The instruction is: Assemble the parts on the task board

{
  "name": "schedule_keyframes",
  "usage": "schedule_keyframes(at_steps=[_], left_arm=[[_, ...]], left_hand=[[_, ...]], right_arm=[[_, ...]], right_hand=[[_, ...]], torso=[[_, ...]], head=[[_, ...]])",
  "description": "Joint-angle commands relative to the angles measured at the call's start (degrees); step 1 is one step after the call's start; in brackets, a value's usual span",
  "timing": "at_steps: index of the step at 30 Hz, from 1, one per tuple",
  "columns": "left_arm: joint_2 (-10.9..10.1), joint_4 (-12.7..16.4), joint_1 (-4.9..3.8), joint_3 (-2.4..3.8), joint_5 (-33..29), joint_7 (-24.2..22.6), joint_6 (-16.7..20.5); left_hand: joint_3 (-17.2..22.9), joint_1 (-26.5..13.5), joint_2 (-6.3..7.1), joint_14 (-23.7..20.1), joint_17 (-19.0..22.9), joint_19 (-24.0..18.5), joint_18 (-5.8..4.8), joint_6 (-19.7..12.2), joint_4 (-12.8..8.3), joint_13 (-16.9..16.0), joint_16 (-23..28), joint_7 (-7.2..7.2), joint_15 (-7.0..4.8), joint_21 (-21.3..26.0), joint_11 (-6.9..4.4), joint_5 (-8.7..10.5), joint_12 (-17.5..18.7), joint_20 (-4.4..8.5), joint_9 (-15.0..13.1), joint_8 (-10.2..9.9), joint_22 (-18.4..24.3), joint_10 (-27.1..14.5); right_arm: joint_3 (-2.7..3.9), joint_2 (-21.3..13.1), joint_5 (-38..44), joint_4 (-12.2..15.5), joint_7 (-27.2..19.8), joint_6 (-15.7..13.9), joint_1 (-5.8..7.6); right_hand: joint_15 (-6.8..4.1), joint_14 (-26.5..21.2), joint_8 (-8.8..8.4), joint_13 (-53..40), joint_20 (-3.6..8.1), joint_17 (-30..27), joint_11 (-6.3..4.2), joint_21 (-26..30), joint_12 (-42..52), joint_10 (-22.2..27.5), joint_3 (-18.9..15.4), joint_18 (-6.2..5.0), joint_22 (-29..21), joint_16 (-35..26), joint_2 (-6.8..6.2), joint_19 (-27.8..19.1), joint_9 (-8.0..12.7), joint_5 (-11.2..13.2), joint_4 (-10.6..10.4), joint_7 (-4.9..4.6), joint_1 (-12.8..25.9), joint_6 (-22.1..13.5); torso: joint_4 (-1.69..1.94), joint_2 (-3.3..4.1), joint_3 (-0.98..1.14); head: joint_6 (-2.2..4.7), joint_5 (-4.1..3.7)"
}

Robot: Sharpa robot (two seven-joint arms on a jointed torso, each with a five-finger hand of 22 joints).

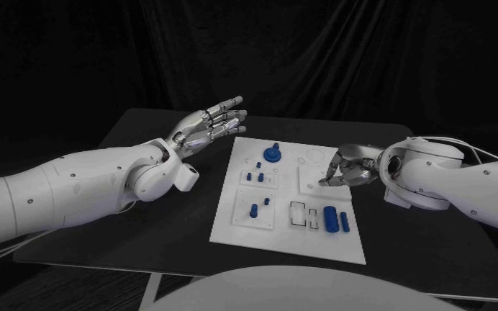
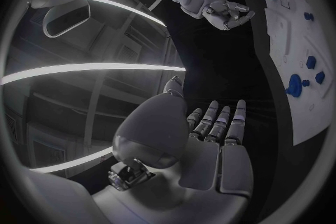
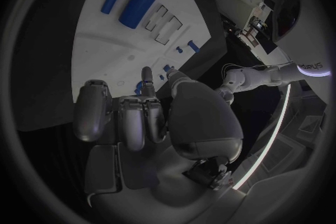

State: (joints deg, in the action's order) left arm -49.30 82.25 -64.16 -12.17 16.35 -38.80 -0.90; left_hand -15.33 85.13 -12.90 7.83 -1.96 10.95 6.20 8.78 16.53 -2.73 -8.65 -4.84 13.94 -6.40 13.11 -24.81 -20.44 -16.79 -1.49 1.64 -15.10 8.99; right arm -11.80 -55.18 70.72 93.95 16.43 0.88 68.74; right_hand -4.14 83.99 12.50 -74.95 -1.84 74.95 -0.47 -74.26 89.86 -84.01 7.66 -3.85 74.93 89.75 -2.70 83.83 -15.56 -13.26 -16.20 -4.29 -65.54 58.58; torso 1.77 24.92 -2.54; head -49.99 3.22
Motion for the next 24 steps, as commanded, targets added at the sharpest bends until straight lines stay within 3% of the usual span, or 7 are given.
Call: schedule_keyframes(at_steps=[1, 8, 12, 19, 24], left_arm=[[0.3, 0.06, -0.32, 0.05, 2.98, -5.76, 1.95], [1.61, -0.99, -0.49, 0.03, 3.56, -5.22, 0.91], [2.38, -1.57, -0.48, 0.03, 3.66, -4.92, 0.0], [2.86, -1.94, -0.42, 0.02, 3.7, -4.63, -0.66], [3.22, -2.11, -0.28, 0.02, 3.71, -4.6, -1.09]], left_hand=[[0.65, 1.27, 0.14, 0.52, -0.1, 0.61, -0.65, 1.47, 0.0, -0.13, -0.57, -0.67, -0.04, -0.39, 0.36, -1.23, -0.7, 0.01, -0.15, 0.4, -0.08, 0.09], [1.42, 2.97, 0.32, 0.63, -0.12, 0.51, -0.76, 2.35, -0.17, -0.15, -0.93, -0.81, -0.07, -0.32, 0.46, -2.56, -1.29, 0.02, -0.22, 0.48, 0.29, 0.09], [1.69, 3.45, 0.31, 0.61, -0.12, 0.37, -0.82, 2.51, -0.21, -0.19, -0.98, -0.86, -0.15, -0.24, 0.62, -2.82, -1.63, 0.01, -0.22, 0.48, 0.49, 0.18], [1.98, 3.95, 0.36, 0.61, -0.13, 0.11, -0.88, 2.6, -0.24, -0.24, -1.07, -0.83, -0.18, -0.09, 0.86, -3.1, -2.11, 0.01, -0.22, 0.46, 0.81, 0.39], [2.21, 4.39, 0.45, 0.58, -0.13, -0.03, -0.93, 2.63, -0.33, -0.24, -1.11, -0.79, -0.17, -0.01, 1.0, -3.34, -2.26, 0.02, -0.21, 0.44, 0.97, 0.41]], right_arm=[[0.02, 0.34, -0.99, -0.18, 8.15, 6.07, 0.1], [0.02, 1.82, 0.65, -1.09, 15.53, 11.23, 0.07], [0.02, 3.46, 0.99, -2.53, 18.21, 13.22, -0.01], [0.02, 6.02, 1.38, -5.12, 20.06, 14.22, -0.32], [0.02, 7.35, 1.53, -6.37, 20.5, 14.46, -0.5]], right_hand=[[0.37, 6.01, 0.35, -15.05, -0.38, 15.05, 0.39, -4.09, 0.14, -5.99, -0.37, 1.65, 12.2, 0.25, 0.09, 3.54, -0.39, -0.54, 0.42, 0.09, 1.23, 1.13], [-0.42, 6.01, 0.89, -15.05, 0.12, 15.05, -0.34, -7.11, 0.14, -5.99, -1.02, 2.05, 12.75, 0.25, 0.66, 3.89, -1.7, -0.46, 0.08, 1.18, 4.73, 4.76], [-1.08, 5.96, 1.47, -15.05, 0.65, 14.83, -1.09, -7.21, 0.14, -5.99, -1.34, 1.98, 12.67, 0.14, 1.15, 3.64, -2.76, 0.83, 0.14, 2.06, 6.97, 7.64], [-1.63, 5.81, 2.38, -15.05, 1.16, 14.19, -2.04, -7.88, 0.14, -5.99, -1.74, 2.07, 12.78, -0.19, 1.09, 3.67, -4.32, 2.04, 0.14, 2.9, 8.56, 9.91], [-1.76, 5.6, 1.98, -15.05, 1.32, 13.21, -2.16, -7.99, 0.14, -5.99, -1.97, 2.08, 12.78, -0.68, 0.78, 3.67, -4.72, 2.5, 0.31, 2.83, 9.02, 9.25]], torso=[[0.01, -0.04, 0.01], [-0.1, -0.07, 0.08], [-0.12, 0.03, 0.05], [-0.04, 0.05, -0.03], [-0.01, 0.04, -0.02]], head=[[-0.01, -0.4], [-0.01, -1.0], [-0.01, -1.45], [-0.01, -1.79], [-0.01, -1.84]])
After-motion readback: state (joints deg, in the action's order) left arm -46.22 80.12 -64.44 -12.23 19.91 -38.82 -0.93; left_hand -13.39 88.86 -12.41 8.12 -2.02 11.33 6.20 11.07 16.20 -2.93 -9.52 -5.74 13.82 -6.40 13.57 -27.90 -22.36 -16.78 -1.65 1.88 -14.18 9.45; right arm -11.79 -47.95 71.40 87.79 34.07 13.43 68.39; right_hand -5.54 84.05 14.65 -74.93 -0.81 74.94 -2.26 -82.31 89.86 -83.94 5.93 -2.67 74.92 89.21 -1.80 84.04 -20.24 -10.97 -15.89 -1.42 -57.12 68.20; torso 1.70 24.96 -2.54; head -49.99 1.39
